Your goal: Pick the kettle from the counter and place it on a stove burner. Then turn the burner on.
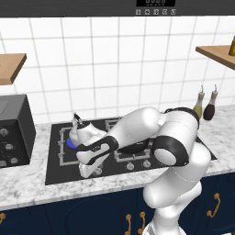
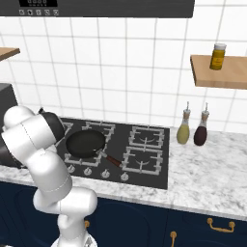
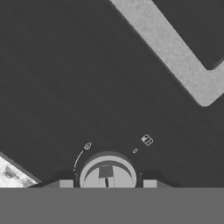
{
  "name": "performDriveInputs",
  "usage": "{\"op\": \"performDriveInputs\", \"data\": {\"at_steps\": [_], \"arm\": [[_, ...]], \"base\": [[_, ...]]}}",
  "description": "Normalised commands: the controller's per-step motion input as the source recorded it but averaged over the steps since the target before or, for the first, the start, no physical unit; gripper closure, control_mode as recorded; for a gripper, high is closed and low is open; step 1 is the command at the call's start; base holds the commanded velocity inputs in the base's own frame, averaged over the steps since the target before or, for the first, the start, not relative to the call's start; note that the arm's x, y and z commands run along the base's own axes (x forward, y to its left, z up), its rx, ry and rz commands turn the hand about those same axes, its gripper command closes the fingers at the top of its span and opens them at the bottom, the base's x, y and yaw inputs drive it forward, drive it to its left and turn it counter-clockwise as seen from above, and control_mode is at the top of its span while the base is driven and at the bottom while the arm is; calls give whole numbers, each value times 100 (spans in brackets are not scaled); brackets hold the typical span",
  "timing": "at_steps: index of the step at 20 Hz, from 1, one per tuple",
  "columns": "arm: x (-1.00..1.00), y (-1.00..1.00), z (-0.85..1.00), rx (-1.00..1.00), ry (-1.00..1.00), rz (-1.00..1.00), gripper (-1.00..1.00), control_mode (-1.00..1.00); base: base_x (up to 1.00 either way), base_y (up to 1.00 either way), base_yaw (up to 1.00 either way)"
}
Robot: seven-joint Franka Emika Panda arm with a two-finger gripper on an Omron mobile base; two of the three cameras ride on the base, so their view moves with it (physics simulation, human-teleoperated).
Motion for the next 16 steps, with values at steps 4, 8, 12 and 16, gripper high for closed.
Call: {"op": "performDriveInputs", "data": {"at_steps": [4,8,12,16], "arm": [[-15,-3,0,0,0,33,100,-100],[-14,-2,0,0,0,28,100,-100],[0,0,0,0,0,1,100,-100],[0,-2,0,0,0,0,-100,-100]], "base": [[0,0,0],[0,0,0],[0,0,0],[0,0,0]]}}
